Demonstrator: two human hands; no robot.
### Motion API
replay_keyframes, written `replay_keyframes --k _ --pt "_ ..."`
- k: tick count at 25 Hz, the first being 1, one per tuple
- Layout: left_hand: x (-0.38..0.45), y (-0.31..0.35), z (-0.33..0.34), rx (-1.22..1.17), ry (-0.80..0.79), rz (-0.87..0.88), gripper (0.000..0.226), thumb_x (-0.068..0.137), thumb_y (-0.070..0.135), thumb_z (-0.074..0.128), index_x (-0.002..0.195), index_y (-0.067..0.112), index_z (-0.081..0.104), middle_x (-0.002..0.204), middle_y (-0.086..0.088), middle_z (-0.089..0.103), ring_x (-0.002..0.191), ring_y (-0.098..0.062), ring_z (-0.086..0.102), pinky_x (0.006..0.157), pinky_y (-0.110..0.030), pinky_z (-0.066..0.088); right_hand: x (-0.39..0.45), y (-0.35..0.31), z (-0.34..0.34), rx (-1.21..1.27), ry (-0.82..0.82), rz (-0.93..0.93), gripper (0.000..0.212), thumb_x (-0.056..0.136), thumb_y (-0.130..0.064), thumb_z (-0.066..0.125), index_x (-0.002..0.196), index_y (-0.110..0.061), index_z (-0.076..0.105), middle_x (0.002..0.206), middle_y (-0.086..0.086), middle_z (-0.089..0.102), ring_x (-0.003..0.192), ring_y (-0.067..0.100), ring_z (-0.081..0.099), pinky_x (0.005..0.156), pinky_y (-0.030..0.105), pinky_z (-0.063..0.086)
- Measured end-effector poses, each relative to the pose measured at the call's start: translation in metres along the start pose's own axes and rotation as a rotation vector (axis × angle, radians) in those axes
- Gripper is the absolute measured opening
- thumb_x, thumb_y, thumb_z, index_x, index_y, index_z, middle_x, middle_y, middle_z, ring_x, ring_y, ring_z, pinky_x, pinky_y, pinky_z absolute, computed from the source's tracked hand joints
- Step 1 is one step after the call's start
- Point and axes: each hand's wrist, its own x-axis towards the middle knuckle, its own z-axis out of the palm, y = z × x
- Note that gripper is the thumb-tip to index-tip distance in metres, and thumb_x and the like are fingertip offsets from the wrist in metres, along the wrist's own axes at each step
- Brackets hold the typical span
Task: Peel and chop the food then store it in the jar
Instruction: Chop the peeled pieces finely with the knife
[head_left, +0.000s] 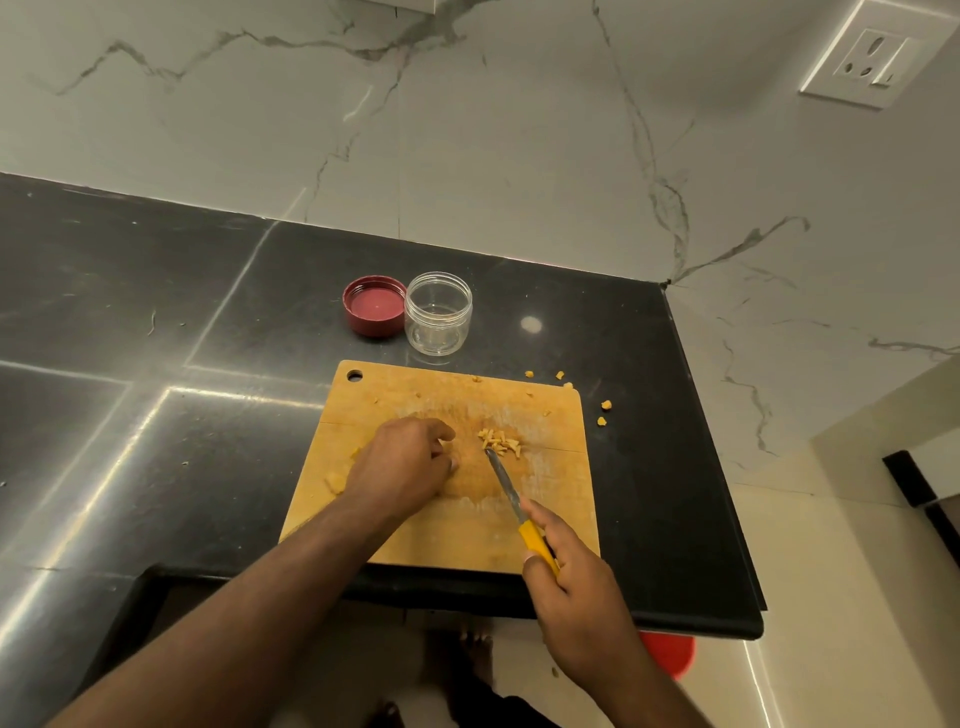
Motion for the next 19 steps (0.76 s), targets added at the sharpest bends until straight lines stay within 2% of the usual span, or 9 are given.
replay_keyframes --k 2,4,6,8,10,16,19 --pt "0.000 -0.003 0.001 -0.001 0.009 0.001 0.023 0.091 0.029 0.070 0.114 0.025 0.073 0.108 0.006 0.071 0.091 -0.008 0.061 0.081 -0.028 0.056 0.001 0.000 0.002 -0.032 0.003 -0.006 0.049 0.102 -0.019 0.044 0.148 -0.036 0.038 0.131 -0.010 0.055 0.078 -0.008 0.059 0.061 0.014 0.046" --pt "-0.001 -0.006 0.003 -0.001 0.020 0.011 0.022 0.091 0.030 0.070 0.111 0.024 0.075 0.108 0.006 0.072 0.091 -0.006 0.061 0.081 -0.028 0.056 0.002 -0.002 0.005 -0.104 -0.001 -0.046 0.051 0.102 -0.022 0.042 0.150 -0.037 0.033 0.145 -0.014 0.045 0.106 -0.005 0.055 0.088 0.017 0.049" --pt "-0.001 -0.006 0.005 -0.003 0.034 0.026 0.025 0.089 0.030 0.071 0.112 0.023 0.075 0.107 0.007 0.073 0.090 -0.005 0.061 0.079 -0.025 0.055 0.004 -0.007 0.009 -0.176 -0.020 -0.078 0.052 0.102 -0.023 0.039 0.152 -0.035 0.029 0.151 -0.015 0.037 0.121 -0.004 0.042 0.105 0.015 0.035" --pt "-0.001 -0.006 0.009 0.010 0.060 0.034 0.024 0.088 0.031 0.072 0.110 0.023 0.076 0.104 0.008 0.072 0.086 -0.004 0.060 0.073 -0.021 0.050 0.007 -0.012 0.013 -0.228 -0.031 -0.102 0.053 0.103 -0.022 0.038 0.154 -0.032 0.025 0.153 -0.015 0.034 0.125 -0.008 0.030 0.107 0.010 0.023" --pt "-0.001 -0.007 0.012 0.015 0.081 0.027 0.020 0.087 0.029 0.073 0.105 0.023 0.077 0.099 0.008 0.072 0.083 -0.004 0.059 0.068 -0.020 0.044 0.010 -0.016 0.017 -0.268 -0.038 -0.129 0.054 0.103 -0.023 0.036 0.154 -0.032 0.023 0.153 -0.015 0.033 0.127 -0.009 0.028 0.107 0.009 0.022" --pt "0.004 -0.005 0.013 -0.055 0.022 -0.061 0.004 0.082 0.024 0.075 0.086 0.025 0.077 0.086 0.012 0.070 0.081 -0.009 0.064 0.071 -0.029 0.054 0.019 -0.019 0.028 -0.381 -0.056 -0.177 0.054 0.103 -0.024 0.034 0.155 -0.031 0.019 0.141 -0.008 0.044 0.119 0.004 0.046 0.099 0.019 0.039" --pt "0.008 -0.005 0.012 -0.076 0.001 -0.061 0.007 0.081 0.020 0.074 0.085 0.025 0.078 0.086 0.012 0.071 0.079 -0.008 0.064 0.072 -0.031 0.057 0.020 -0.018 0.031 -0.415 -0.048 -0.204 0.054 0.103 -0.023 0.034 0.155 -0.030 0.019 0.134 -0.007 0.047 0.109 0.008 0.051 0.093 0.022 0.045"
